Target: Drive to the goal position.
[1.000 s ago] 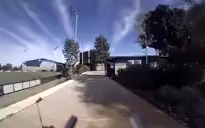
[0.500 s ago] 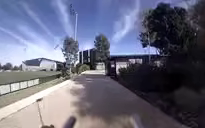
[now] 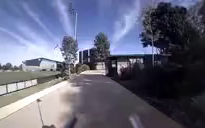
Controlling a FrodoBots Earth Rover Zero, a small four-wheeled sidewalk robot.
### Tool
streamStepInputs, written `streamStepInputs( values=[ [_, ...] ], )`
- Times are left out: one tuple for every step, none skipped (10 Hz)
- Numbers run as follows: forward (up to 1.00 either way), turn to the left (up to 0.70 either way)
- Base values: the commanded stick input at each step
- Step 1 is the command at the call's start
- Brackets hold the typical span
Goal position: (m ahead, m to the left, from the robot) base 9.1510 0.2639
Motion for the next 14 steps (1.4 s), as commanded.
streamStepInputs(
  values=[
    [1.00,0.00],
    [1.00,0.00],
    [1.00,0.00],
    [1.00,0.00],
    [1.00,0.00],
    [1.00,0.00],
    [1.00,0.00],
    [1.00,0.00],
    [1.00,0.00],
    [1.00,0.00],
    [1.00,0.00],
    [1.00,0.00],
    [1.00,0.00],
    [1.00,0.00]
  ],
)
